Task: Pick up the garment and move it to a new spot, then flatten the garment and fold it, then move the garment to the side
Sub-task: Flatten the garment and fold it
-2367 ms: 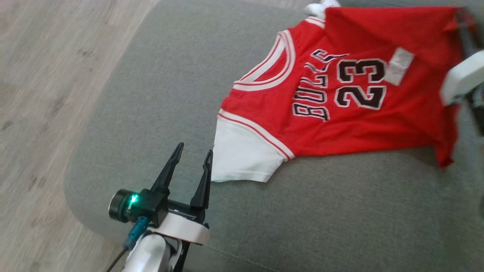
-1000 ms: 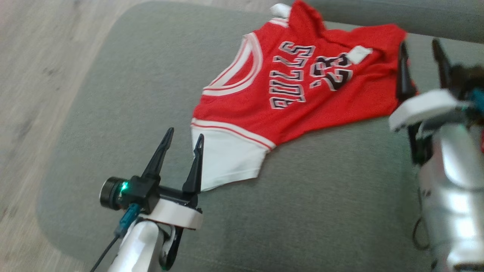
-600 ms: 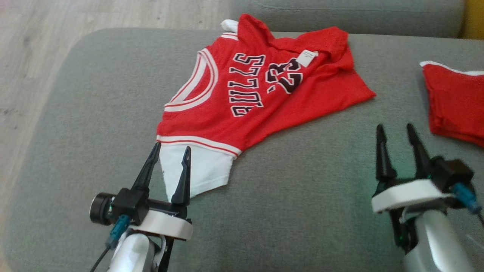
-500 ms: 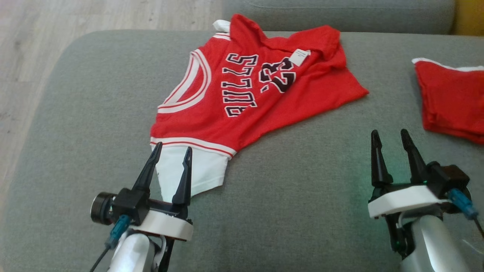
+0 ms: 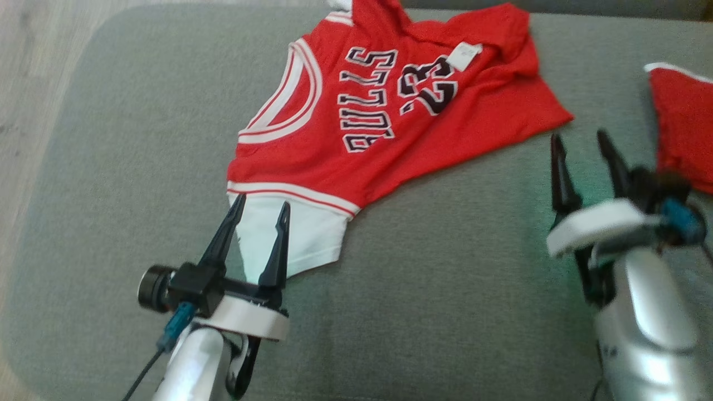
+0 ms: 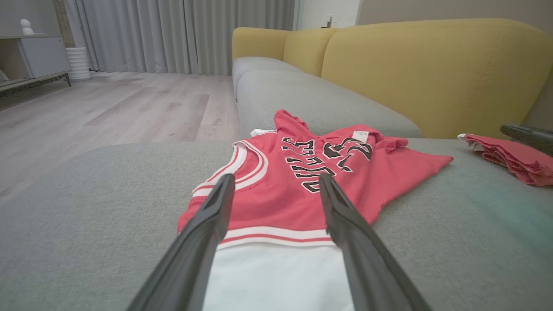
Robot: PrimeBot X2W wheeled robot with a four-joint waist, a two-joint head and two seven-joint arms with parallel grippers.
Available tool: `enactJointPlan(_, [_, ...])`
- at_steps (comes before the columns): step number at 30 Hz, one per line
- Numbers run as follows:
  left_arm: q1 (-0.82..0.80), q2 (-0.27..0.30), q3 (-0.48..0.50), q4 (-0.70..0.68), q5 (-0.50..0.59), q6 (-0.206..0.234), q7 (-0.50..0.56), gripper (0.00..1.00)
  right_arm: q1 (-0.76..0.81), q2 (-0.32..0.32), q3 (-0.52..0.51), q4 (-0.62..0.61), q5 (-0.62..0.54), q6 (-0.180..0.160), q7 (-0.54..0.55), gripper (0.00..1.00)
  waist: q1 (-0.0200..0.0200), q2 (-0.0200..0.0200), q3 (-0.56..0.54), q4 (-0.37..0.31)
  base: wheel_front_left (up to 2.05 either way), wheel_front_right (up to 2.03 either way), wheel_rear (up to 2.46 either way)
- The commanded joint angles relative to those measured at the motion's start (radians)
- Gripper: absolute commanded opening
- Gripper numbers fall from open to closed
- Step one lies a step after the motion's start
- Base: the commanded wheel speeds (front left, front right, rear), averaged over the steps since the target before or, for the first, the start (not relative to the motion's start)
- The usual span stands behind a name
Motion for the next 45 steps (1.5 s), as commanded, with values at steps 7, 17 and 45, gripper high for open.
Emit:
enactJointPlan(7, [-0.081, 0.001, -0.001, -0.02, -0.007, -0.008, -0.01, 1.0, -0.26, -0.002, -0.174, 0.165, -0.171, -0.002, 0.137, 1.0, -0.0002, 0.0, 0.095, 0.098, 0.0, 0.0, 0.0])
enactJointPlan(17, [-0.101, -0.001, -0.019, -0.019, -0.016, -0.008, -0.01, 1.0, -0.378, -0.002, -0.426, 0.342, -0.401, -0.002, 0.183, 1.0, -0.0002, 0.0, 0.123, 0.151, 0.0, 0.0, 0.0])
enactJointPlan(45, [-0.032, 0.008, 0.063, 0.004, 0.014, 0.018, -0.01, 1.0, -0.236, -0.002, -0.444, 0.581, -0.313, -0.002, -0.098, 0.0, -0.0002, 0.0, -0.036, -0.062, 0.0, 0.0, 0.0])
